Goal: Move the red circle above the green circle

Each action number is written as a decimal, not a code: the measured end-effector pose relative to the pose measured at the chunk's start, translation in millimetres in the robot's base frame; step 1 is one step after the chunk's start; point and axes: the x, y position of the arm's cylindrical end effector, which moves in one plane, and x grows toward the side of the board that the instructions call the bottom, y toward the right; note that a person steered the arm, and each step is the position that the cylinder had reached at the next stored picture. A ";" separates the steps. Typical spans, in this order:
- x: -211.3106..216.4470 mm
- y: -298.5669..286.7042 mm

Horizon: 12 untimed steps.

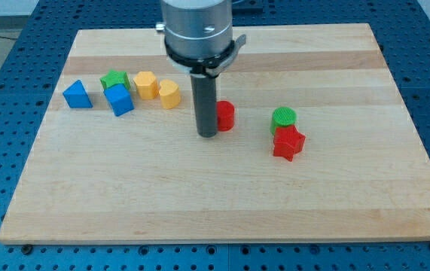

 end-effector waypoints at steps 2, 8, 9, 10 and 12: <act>-13.5 -5.2; -40.3 54.5; -40.3 60.2; -40.3 47.8; -40.3 38.3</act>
